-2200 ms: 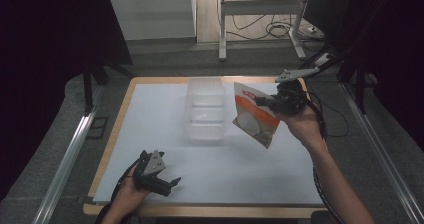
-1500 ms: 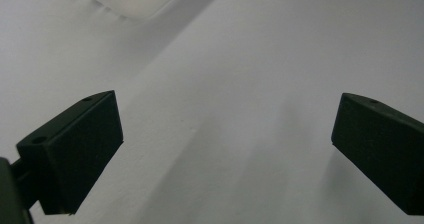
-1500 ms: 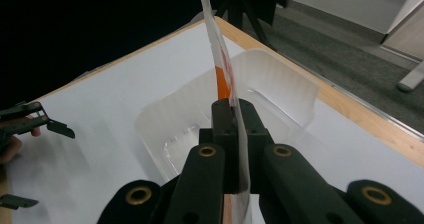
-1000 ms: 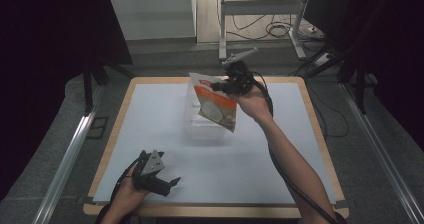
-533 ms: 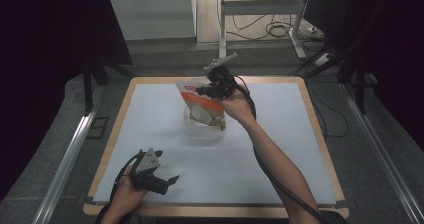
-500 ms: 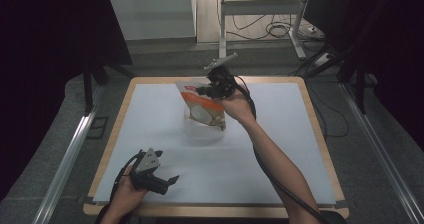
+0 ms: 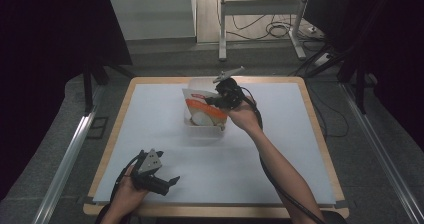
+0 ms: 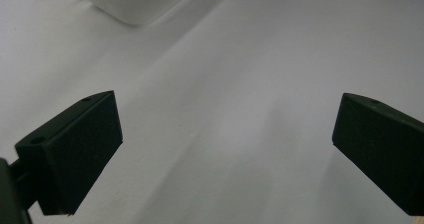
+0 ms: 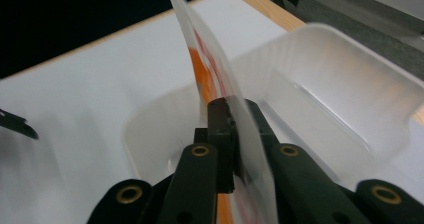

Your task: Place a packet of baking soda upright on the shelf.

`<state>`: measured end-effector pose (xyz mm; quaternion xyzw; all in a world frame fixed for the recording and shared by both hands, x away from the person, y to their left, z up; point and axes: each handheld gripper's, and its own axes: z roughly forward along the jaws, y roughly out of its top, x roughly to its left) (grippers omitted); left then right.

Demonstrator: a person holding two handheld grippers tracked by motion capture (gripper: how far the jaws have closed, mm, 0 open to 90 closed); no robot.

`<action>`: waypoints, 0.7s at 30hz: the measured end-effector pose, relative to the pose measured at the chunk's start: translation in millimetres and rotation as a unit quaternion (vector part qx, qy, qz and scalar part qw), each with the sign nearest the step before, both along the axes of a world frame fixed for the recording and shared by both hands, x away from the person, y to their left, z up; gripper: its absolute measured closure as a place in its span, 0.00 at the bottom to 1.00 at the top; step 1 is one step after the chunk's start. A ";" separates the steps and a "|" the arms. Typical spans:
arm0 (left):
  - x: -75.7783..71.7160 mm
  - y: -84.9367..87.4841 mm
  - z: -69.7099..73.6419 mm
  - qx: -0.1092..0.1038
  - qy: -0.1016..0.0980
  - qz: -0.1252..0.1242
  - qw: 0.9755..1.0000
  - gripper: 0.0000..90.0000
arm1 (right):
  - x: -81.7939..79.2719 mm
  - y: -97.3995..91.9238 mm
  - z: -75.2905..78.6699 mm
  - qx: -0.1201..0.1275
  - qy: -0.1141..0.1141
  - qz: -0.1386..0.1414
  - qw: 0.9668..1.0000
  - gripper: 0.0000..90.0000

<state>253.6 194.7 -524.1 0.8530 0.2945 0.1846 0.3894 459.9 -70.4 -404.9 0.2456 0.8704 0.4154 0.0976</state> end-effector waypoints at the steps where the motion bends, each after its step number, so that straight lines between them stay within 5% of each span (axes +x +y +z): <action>1: 0.0 0.0 0.0 0.000 0.000 0.000 1.000 0.00 | 0.0 0.0 0.0 0.000 0.000 0.000 1.000 0.92; 5: 0.1 -0.9 -0.8 0.004 -0.001 0.001 1.000 0.00 | -1.0 -5.3 -4.4 -0.003 -0.003 -0.006 1.000 0.86; 13: 0.0 -0.2 -0.7 0.002 -0.003 0.001 1.000 0.00 | -5.2 0.2 -3.5 -0.011 -0.036 -0.021 0.999 0.36; 21: 0.0 -0.5 -0.9 0.005 -0.003 0.000 1.000 0.00 | -9.0 2.1 -3.7 -0.013 -0.053 -0.030 0.998 0.21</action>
